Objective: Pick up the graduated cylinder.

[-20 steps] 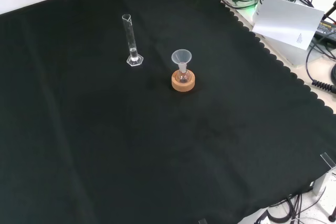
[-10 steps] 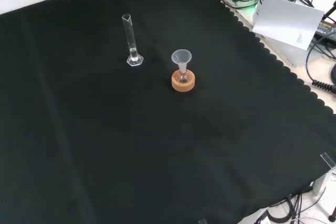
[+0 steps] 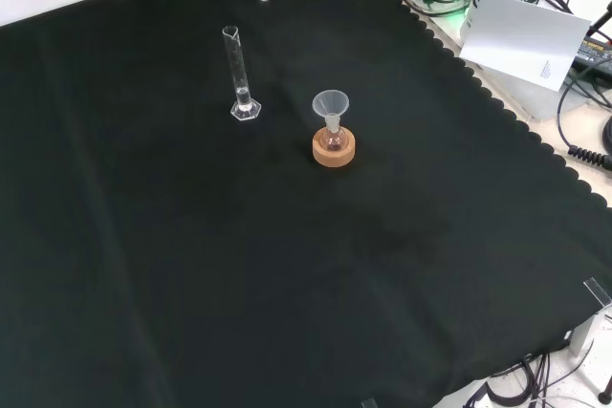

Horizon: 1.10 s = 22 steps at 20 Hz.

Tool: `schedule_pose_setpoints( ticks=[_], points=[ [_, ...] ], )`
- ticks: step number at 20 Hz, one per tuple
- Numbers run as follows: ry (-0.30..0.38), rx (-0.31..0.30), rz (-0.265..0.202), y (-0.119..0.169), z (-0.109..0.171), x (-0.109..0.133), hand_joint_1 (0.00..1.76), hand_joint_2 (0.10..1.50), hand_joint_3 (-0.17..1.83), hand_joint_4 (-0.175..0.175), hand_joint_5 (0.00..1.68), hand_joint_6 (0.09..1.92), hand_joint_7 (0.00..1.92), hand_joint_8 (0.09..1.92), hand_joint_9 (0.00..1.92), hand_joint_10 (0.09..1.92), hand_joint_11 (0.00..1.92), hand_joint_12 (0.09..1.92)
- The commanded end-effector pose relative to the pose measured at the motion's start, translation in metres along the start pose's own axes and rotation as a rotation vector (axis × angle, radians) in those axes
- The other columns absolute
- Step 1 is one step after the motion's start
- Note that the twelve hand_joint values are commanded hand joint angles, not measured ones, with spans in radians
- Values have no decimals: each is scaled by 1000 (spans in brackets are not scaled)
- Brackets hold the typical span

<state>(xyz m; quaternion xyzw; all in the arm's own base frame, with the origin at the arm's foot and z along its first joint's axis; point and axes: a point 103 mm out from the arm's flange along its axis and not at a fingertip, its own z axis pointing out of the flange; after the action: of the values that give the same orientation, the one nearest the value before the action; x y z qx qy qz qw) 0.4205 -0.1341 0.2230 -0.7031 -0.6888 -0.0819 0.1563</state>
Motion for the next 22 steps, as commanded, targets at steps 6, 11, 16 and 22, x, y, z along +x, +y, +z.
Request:
schedule_pose_setpoints(
  ticks=[6, 11, 16, 22],
  points=[
    [182, -2, -94, 16, 53, -16, 594, 1125, -123, -46, 319, 87, 176, 649, 411, 655, 235, 1345],
    [189, 11, -93, 16, 64, -19, 627, 1117, -137, -47, 319, 87, 169, 647, 410, 650, 235, 1341],
    [208, -14, -99, 11, 68, -26, 650, 1114, -149, -49, 337, 87, 206, 660, 441, 655, 246, 1341],
    [293, -7, -147, 5, 80, -32, 690, 1114, -175, -50, 381, 87, 254, 661, 494, 628, 285, 1332]
  ],
)
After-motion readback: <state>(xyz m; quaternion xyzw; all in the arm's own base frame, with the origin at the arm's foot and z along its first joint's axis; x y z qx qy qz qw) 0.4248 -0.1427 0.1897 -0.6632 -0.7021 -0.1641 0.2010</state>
